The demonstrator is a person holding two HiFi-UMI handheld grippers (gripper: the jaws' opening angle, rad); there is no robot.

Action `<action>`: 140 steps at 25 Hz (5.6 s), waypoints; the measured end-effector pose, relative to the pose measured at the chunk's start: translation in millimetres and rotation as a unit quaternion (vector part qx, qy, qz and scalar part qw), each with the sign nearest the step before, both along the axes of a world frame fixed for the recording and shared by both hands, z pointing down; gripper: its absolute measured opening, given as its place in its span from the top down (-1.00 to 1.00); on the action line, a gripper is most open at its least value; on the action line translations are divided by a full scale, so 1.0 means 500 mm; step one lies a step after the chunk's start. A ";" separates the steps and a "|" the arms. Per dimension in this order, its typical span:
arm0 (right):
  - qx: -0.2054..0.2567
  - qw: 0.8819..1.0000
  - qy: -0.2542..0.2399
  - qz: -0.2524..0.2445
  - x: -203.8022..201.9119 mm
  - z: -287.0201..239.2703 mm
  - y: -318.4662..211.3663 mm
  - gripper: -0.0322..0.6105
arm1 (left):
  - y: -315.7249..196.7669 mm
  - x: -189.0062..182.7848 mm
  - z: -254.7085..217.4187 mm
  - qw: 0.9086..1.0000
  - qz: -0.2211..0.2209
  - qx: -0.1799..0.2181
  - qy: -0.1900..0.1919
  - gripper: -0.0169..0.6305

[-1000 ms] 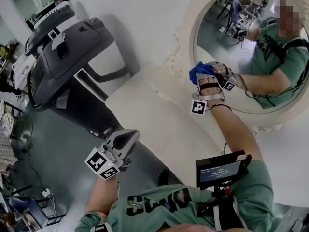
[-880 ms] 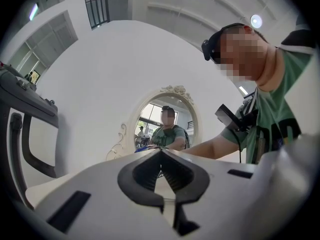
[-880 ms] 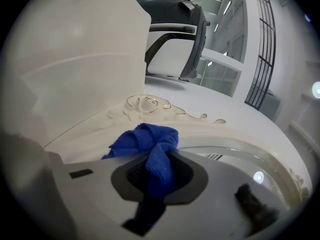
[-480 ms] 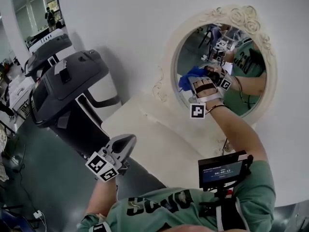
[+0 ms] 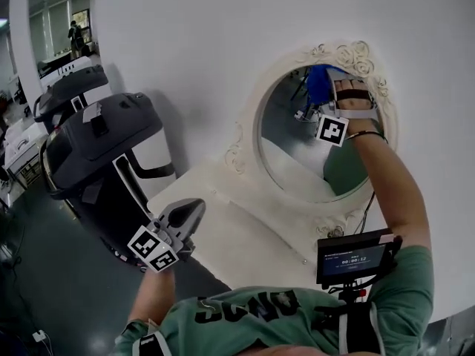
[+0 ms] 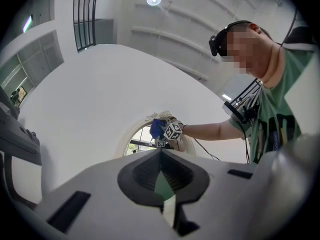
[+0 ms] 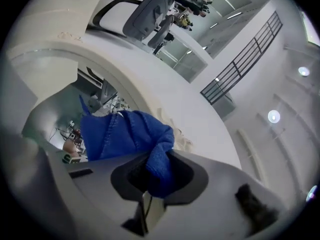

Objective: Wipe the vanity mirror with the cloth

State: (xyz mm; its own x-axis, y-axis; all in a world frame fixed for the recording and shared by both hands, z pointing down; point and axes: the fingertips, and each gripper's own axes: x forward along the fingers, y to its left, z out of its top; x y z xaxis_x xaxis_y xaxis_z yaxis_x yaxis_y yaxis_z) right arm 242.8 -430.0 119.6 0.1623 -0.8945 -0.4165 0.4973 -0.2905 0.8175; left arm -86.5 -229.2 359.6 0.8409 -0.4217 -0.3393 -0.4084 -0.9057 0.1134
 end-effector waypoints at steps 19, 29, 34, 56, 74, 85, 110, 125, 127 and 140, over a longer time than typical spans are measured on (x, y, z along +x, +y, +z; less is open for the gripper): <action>-0.085 0.995 -0.039 -0.033 -0.024 0.354 -0.083 0.76 | -0.021 0.027 0.068 0.998 0.010 -0.055 -0.026 0.92; -0.268 0.963 -0.029 -0.026 -0.059 0.976 -0.104 0.76 | -0.035 0.006 0.216 0.989 -0.012 -0.131 -0.070 0.91; -0.264 0.962 -0.062 -0.036 -0.056 0.999 -0.110 0.77 | -0.029 0.012 0.241 0.986 -0.014 -0.147 -0.074 0.91; -0.022 1.000 -0.013 -0.014 0.014 0.066 0.010 0.76 | 0.032 0.030 -0.007 1.000 0.029 -0.001 0.005 0.91; 0.016 0.999 -0.035 0.002 0.048 0.045 0.002 0.76 | 0.014 0.041 -0.002 0.999 0.034 -0.019 0.009 0.91; -0.196 0.978 -0.052 -0.044 -0.020 0.773 -0.063 0.76 | -0.014 0.066 0.185 0.992 0.041 -0.117 -0.037 0.91; -0.115 0.992 -0.043 -0.017 0.040 0.303 0.037 0.76 | 0.021 0.096 0.016 0.998 0.061 -0.029 -0.014 0.91; 0.022 0.998 -0.012 0.055 0.090 0.016 0.014 0.76 | -0.023 0.087 -0.017 0.997 0.073 0.003 0.019 0.92; 0.026 0.998 -0.013 0.059 0.091 0.009 0.025 0.76 | -0.014 0.090 -0.018 0.997 0.076 0.001 0.017 0.91; -0.117 0.993 -0.034 -0.004 0.045 0.458 0.035 0.76 | 0.039 0.125 0.044 0.995 0.079 -0.062 -0.011 0.91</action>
State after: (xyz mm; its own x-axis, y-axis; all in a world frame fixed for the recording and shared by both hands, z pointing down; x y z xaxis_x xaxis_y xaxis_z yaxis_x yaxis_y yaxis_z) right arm 265.3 -412.3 348.6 0.1754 -0.9667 -0.1865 0.4375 -0.0932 0.8944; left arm -24.1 -209.7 381.7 0.9064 -0.3219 -0.2735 -0.2665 -0.9381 0.2210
